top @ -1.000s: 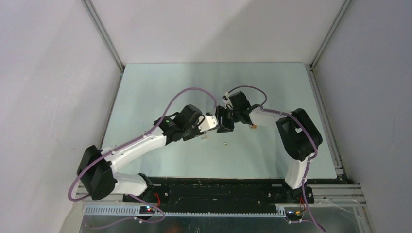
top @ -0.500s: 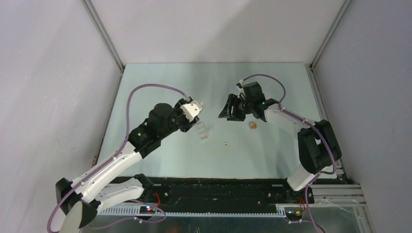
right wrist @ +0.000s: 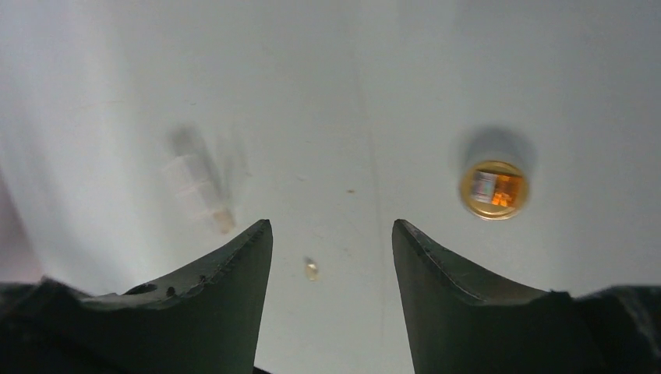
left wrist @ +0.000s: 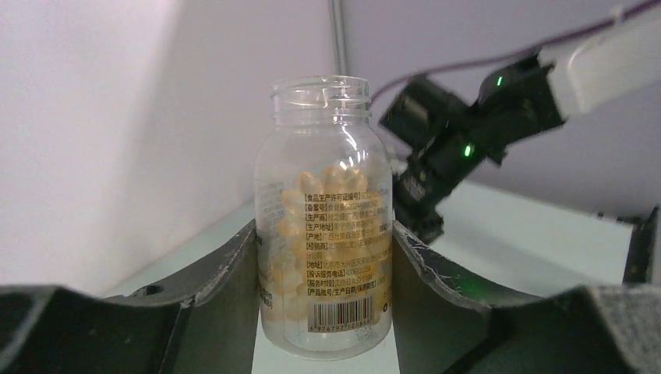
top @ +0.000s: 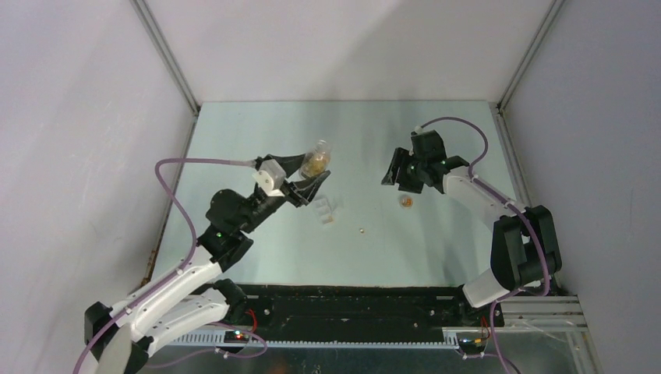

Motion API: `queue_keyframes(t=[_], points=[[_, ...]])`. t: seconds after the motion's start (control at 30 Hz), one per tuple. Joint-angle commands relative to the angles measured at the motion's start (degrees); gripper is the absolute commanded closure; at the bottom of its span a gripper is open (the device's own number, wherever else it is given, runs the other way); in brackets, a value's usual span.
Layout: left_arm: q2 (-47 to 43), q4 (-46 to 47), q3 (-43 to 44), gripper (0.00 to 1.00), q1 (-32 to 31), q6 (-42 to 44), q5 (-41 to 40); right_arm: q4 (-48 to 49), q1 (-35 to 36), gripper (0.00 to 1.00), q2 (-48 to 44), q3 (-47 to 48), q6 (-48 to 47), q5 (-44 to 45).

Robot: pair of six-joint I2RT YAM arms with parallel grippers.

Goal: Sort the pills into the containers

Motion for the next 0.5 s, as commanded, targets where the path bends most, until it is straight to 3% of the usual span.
queue_keyframes(t=[0.0,0.2,0.47], points=[[0.1,19.0,-0.6,1.0,0.3,-7.6,-0.6,-6.0,-0.4,0.37,-1.6,-0.4,-1.9,9.8],[0.6,25.0,-2.6,1.0,0.3,-9.6,-4.8,-10.4,-0.9,0.28,-1.3,-0.4,-3.1,20.8],[2.4,26.8,-3.4,1.0,0.3,-12.3,-2.7,-10.3,-1.9,0.22,3.9,-0.1,-7.1,20.3]])
